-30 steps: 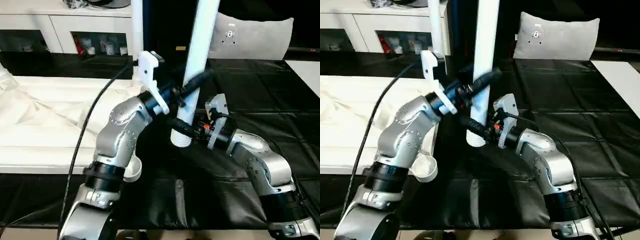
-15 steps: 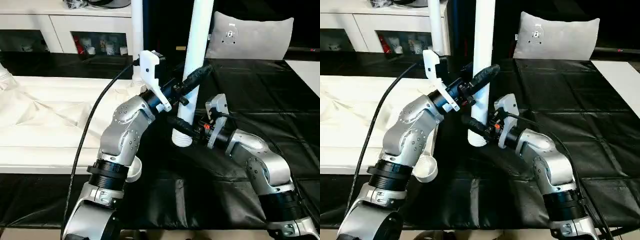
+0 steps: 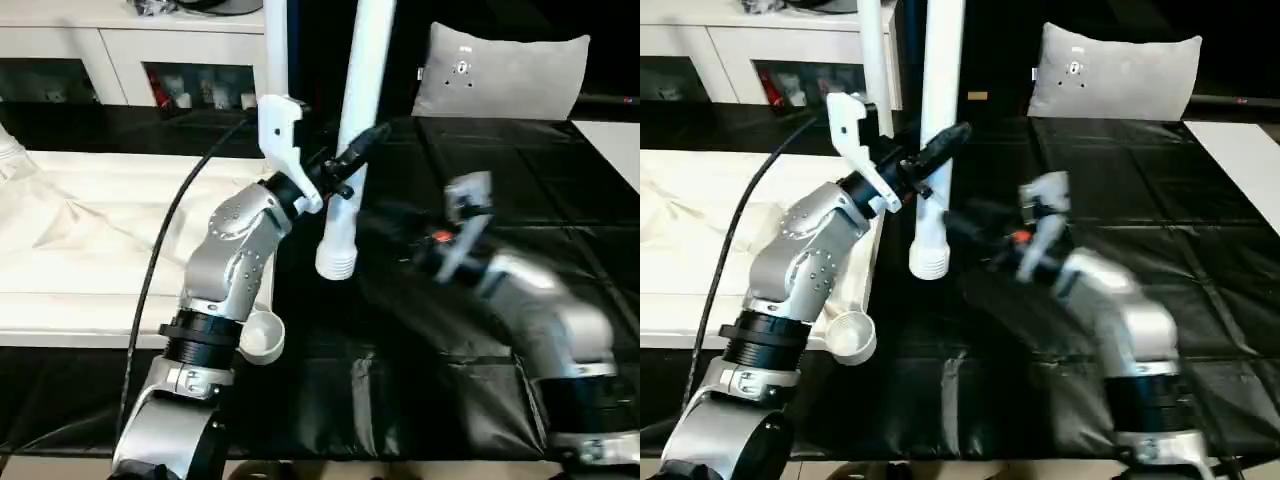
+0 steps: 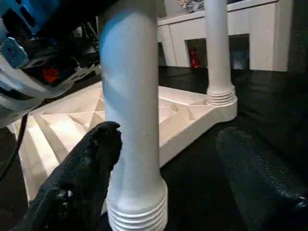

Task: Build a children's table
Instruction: Pick table leg

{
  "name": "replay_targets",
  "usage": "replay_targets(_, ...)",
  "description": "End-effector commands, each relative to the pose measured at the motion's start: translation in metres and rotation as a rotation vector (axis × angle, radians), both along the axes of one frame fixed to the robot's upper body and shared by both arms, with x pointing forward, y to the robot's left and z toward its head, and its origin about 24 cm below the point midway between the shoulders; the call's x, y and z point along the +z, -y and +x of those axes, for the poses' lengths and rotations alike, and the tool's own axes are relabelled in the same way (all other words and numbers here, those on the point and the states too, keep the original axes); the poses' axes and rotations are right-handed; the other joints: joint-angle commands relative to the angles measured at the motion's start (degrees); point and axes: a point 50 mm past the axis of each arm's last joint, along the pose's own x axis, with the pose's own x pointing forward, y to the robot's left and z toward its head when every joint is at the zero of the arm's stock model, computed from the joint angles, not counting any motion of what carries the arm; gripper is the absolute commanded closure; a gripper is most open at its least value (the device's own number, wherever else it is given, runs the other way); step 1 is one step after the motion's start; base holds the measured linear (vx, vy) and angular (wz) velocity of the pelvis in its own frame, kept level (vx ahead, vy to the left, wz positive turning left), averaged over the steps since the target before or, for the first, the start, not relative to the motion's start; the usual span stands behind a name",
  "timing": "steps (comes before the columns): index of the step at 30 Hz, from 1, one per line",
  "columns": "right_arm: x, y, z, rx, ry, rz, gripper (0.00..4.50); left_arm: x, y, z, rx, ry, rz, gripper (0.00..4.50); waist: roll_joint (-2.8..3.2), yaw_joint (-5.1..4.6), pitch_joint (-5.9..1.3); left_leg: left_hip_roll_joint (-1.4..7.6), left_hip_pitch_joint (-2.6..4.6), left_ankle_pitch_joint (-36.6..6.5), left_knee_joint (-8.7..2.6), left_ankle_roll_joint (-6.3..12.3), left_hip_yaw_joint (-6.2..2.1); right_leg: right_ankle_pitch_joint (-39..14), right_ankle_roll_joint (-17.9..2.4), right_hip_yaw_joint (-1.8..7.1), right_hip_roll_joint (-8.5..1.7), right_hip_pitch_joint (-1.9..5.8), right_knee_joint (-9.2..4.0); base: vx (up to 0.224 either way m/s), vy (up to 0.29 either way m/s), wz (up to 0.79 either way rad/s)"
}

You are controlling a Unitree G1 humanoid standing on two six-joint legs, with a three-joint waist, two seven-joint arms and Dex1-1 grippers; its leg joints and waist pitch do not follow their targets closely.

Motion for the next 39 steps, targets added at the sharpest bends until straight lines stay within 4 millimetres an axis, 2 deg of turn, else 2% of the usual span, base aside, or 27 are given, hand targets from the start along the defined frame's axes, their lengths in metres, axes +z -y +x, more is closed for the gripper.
replay_targets(1, 0.007, 0.001, 0.002, 0.007, 0.015, -0.011, 0.61, 0.008, 0.005, -0.002, -0.026, 0.028, 0.008, 2.73, -0.35, 0.04, -4.08, 10.09, 1.91, -10.29, -5.78, -3.53, -5.09, 2.63, -17.53, 4.25, -8.16, 2.18, -3.15, 0.0, 0.0, 0.0)
replay_targets(6, 0.001, -0.008, 0.0, 0.061, -0.028, -0.075, 0.49, 0.01, 0.011, -0.008, -0.088, 0.058, 0.002, 2.73, -0.17, -0.05, -3.99, 10.26, 2.1, -11.19, -6.03, -3.93, -5.22, 0.83, -17.33, 4.1, -7.7, 1.97, -3.15, 0.0, 0.0, 0.0)
replay_targets(12, -0.003, -0.015, 0.003, 0.066, -0.029, -0.095, 0.49, 0.012, 0.017, -0.014, -0.126, 0.097, 0.008, 2.73, -0.25, 0.0, -3.96, 10.28, 2.0, -11.42, -6.0, -4.47, -5.2, 1.07, -17.48, 4.25, -8.01, 2.02, -3.17, 0.0, 0.0, 0.0)
replay_targets(13, -0.003, -0.016, 0.003, 0.065, -0.028, -0.094, 0.49, 0.012, 0.017, -0.015, -0.13, 0.101, 0.007, 2.73, -0.61, -0.02, -3.93, 10.27, 1.89, -11.22, -5.95, -4.12, -5.14, 0.8, -17.58, 4.29, -8.14, 2.06, -3.17, 0.0, 0.0, 0.0)
replay_targets(18, -0.004, -0.02, 0.004, 0.076, -0.026, -0.098, 0.49, 0.012, 0.02, -0.019, -0.15, 0.112, 0.002, 2.73, -0.4, 0.01, -3.89, 10.39, 2.08, -11.76, -6.1, -4.56, -5.19, -0.16, -17.11, 4.25, -7.93, 1.9, -3.19, 0.0, 0.0, 0.0)
replay_targets(19, -0.005, -0.024, 0.004, 0.088, -0.028, -0.101, 0.49, 0.012, 0.022, -0.021, -0.162, 0.117, 0.007, 2.73, -0.89, -0.11, -3.91, 10.29, 2.05, -11.92, -6.09, -4.63, -5.07, -0.47, -17.18, 4.27, -7.99, 1.91, -3.29, 0.0, 0.0, 0.0)
replay_targets(23, -0.006, -0.027, 0.005, 0.091, -0.031, -0.101, 0.49, 0.011, 0.025, -0.024, -0.178, 0.123, 0.013, 2.73, -0.76, 0.03, -3.85, 10.31, 1.88, -10.92, -5.9, -3.85, -5.09, -0.96, -17.04, 4.37, -8.19, 1.98, -3.37, 0.0, 0.0, 0.0)
replay_targets(32, -0.009, -0.03, 0.006, 0.089, -0.039, -0.1, 0.49, 0.008, 0.029, -0.028, -0.213, 0.129, 0.034, 2.73, -0.6, -0.05, -3.86, 10.31, 2.02, -11.35, -6.05, -4.67, -5.08, -0.92, -16.75, 4.35, -8.05, 1.85, -3.3, 0.0, 0.0, 0.0)
replay_targets(33, -0.009, -0.03, 0.006, 0.088, -0.04, -0.1, 0.86, 0.007, 0.03, -0.029, -0.216, 0.129, 0.035, 2.73, -0.59, -0.04, -3.89, 10.31, 2.06, -11.13, -6.05, -4.61, -5.06, -0.38, -16.77, 4.32, -7.98, 1.83, -3.24, 0.0, 0.0, 0.0)
replay_targets(35, -0.009, -0.03, 0.006, 0.086, -0.041, -0.098, 0.86, 0.007, 0.03, -0.029, -0.219, 0.131, 0.039, 2.73, -0.51, -0.03, -3.93, 10.27, 1.93, -10.66, -6.0, -4.27, -5.07, 0.41, -16.95, 4.31, -8.05, 1.96, -3.14, 0.0, 0.0, 0.0)
replay_targets(39, -0.011, -0.029, 0.006, 0.083, -0.045, -0.098, 1.31, 0.007, 0.03, -0.028, -0.219, 0.133, 0.039, 2.73, -0.44, -0.09, -3.86, 10.31, 2.0, -11.62, -6.03, -4.44, -5.09, -0.74, -16.92, 4.34, -8.0, 1.9, -3.3, 0.0, 0.0, 0.0)
